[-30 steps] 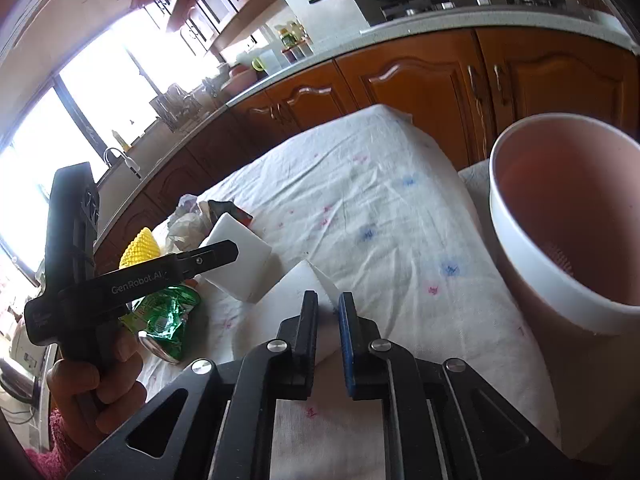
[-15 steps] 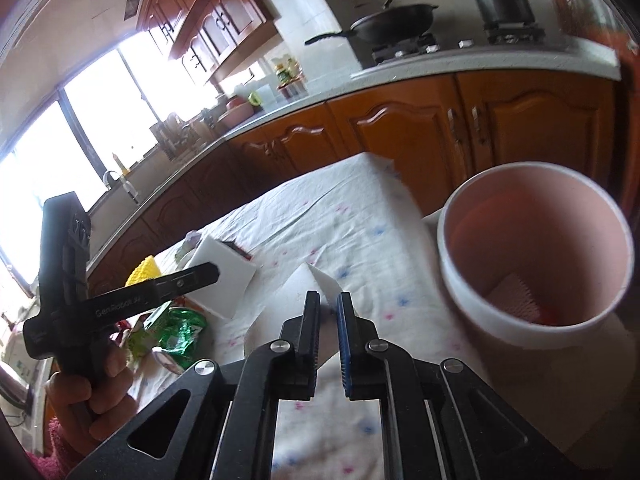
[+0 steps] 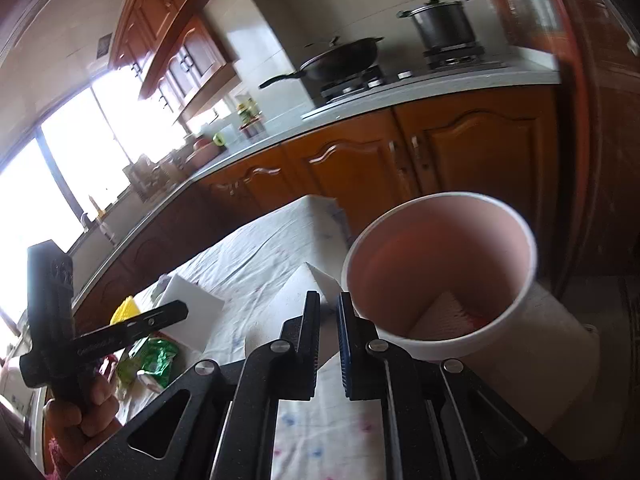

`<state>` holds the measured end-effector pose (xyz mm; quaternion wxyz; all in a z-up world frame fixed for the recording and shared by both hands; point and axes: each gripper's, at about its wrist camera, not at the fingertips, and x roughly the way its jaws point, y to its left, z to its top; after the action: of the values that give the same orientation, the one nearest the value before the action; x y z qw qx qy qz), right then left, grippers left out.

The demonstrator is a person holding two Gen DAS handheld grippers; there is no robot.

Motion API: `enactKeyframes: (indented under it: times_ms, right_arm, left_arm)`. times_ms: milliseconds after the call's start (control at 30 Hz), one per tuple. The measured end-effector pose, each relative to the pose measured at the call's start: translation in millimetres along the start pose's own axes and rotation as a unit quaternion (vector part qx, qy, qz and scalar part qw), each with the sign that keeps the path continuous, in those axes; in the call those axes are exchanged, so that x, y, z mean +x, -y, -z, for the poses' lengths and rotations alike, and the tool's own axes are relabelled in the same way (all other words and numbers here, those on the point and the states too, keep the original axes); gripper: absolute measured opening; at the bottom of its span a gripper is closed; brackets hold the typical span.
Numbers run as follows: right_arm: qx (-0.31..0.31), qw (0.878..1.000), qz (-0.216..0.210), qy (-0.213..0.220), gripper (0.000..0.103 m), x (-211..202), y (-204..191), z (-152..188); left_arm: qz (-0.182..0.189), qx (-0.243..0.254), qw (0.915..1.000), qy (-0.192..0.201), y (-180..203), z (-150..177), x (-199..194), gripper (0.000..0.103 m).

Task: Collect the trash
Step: 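Carry both sponge blocks over the bucket and open both tools to drop them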

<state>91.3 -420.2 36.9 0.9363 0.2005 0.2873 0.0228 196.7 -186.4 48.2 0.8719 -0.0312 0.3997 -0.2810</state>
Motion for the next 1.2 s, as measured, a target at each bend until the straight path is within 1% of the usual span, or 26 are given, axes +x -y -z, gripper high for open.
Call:
enactKeyframes:
  times_ms: [233, 467, 833, 1200]
  right_arm:
    - [0.02, 0.999, 0.019, 0.022, 0.008, -18.0, 26.3, -7.9]
    - [0.032, 0.998, 0.037, 0.034, 0.008, -26.4, 49.3, -13.6]
    - [0.035, 0.996, 0.064, 0.047, 0.009, -26.0, 72.7, -22.0]
    - [0.018, 0.994, 0.094, 0.044, 0.009, -12.6, 85.1, -40.8]
  left_arm:
    - [0.015, 0.021, 0.9996, -0.007, 29.7, -4.3, 10.7, 0.019]
    - [0.021, 0.033, 0.9991, -0.013, 47.2, -7.7, 21.5, 0.019]
    - [0.029, 0.052, 0.9979, -0.027, 73.0, -16.3, 45.1, 0.019]
    - [0.033, 0.074, 0.9953, -0.054, 104.6, -41.1, 87.5, 0.019]
